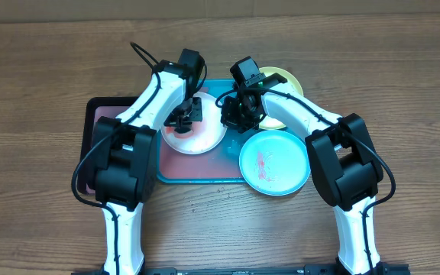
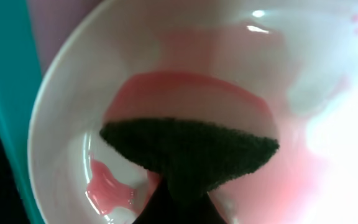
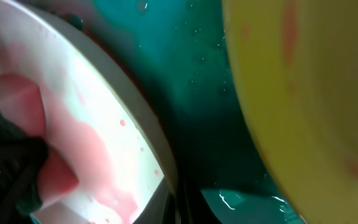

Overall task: Clean dirty plates on tray and stack at the side
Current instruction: 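Scrub the white plate with the sponge while the right gripper holds it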

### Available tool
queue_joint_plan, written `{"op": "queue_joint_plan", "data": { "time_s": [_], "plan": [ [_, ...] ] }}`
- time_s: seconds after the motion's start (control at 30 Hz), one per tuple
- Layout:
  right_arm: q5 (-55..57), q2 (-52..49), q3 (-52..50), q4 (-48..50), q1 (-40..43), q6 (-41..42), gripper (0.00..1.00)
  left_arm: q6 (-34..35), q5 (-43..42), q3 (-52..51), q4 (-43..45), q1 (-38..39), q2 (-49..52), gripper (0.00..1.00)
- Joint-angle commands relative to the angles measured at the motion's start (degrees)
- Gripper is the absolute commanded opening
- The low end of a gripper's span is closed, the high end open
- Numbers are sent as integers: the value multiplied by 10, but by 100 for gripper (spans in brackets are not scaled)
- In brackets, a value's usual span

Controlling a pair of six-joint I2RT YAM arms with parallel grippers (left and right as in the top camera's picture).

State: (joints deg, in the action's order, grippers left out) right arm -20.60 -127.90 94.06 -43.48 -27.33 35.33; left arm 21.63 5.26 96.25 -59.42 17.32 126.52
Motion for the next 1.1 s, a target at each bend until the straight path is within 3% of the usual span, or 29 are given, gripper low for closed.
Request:
{"op": "queue_joint_plan", "data": {
  "time_s": [0.0, 0.23, 0.4, 0.7, 0.87, 1.07],
  "plan": [
    [-1, -2, -4, 5, 10, 2, 4, -79, -48, -28, -34, -8, 5, 4],
    [0, -2, -4, 6, 10, -2, 4, -219, -56, -28, -16, -7, 4, 4],
    [0, -2, -4, 6, 10, -9, 4, -381, -125, -28, -50, 8, 4, 4],
    [0, -2, -4, 7, 10, -9, 4, -532, -189, -28, -87, 7, 4, 4],
    [0, -2, -4, 5, 10, -10, 4, -510, -135, -28, -31, 5, 4, 4],
    [0, -2, -4, 6, 10, -10, 4, -263, 122, -28, 51, -2, 4, 4]
  ]
}}
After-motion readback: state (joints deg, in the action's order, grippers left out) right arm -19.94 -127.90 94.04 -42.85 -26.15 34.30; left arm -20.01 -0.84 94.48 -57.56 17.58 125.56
